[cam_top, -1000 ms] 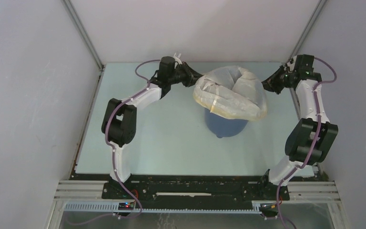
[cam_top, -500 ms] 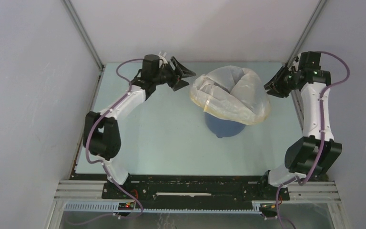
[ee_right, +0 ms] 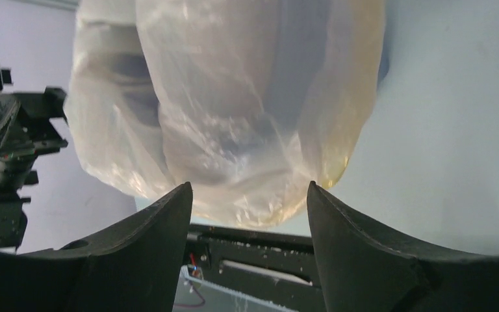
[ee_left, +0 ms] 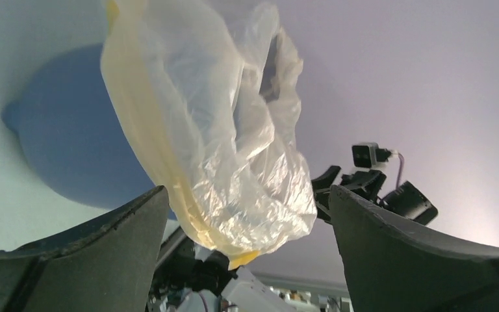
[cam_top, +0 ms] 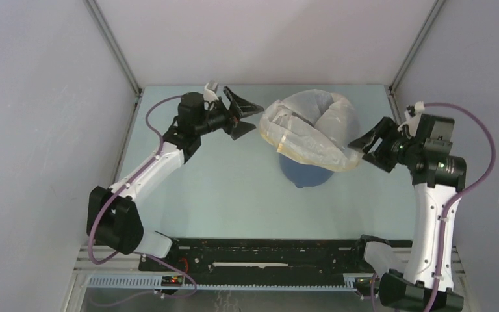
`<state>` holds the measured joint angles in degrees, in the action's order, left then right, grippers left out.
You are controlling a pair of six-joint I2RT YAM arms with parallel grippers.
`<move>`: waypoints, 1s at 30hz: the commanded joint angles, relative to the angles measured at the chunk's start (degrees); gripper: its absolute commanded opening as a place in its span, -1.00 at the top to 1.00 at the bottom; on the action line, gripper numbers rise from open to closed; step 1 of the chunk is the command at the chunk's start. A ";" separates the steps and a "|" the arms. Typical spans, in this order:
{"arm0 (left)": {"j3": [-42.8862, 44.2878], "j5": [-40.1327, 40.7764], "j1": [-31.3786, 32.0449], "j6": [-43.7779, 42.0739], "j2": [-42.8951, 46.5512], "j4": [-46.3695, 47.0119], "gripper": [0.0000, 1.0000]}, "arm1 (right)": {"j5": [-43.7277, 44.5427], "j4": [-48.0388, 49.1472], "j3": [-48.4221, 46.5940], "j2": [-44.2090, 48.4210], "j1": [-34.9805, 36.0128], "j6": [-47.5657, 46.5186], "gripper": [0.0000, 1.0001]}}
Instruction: Put the trash bags into the trash bin
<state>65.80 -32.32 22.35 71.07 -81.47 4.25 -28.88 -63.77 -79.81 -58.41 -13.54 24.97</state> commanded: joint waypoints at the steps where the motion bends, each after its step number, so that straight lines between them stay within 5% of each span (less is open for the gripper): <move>1: -2.73 -3.39 3.71 4.21 -0.81 6.50 -0.89 | -6.28 2.24 6.87 3.97 0.53 1.34 -0.48; 4: -4.30 -3.64 5.56 6.54 -1.77 10.09 -0.72 | -6.07 2.84 9.56 6.43 0.98 0.29 -0.52; 10: -7.36 -3.01 6.00 7.80 -2.72 11.68 0.00 | -1.29 2.37 13.57 8.38 3.21 -1.90 -0.57; 18: -7.71 -2.14 6.10 1.73 -2.12 3.91 0.51 | 1.52 3.38 13.81 7.19 3.72 -1.32 -0.61; 20: -7.95 -2.73 6.27 1.52 -2.95 3.66 0.77 | 0.16 5.88 13.84 6.90 3.41 -0.17 -0.60; 30: -9.22 -3.47 8.30 0.34 -7.50 2.90 0.96 | 1.33 12.32 21.08 6.76 4.39 0.23 -0.02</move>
<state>58.74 -34.81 30.11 73.45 -86.43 7.81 -28.69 -55.55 -61.32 -51.75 -9.63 25.69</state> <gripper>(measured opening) 0.039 0.554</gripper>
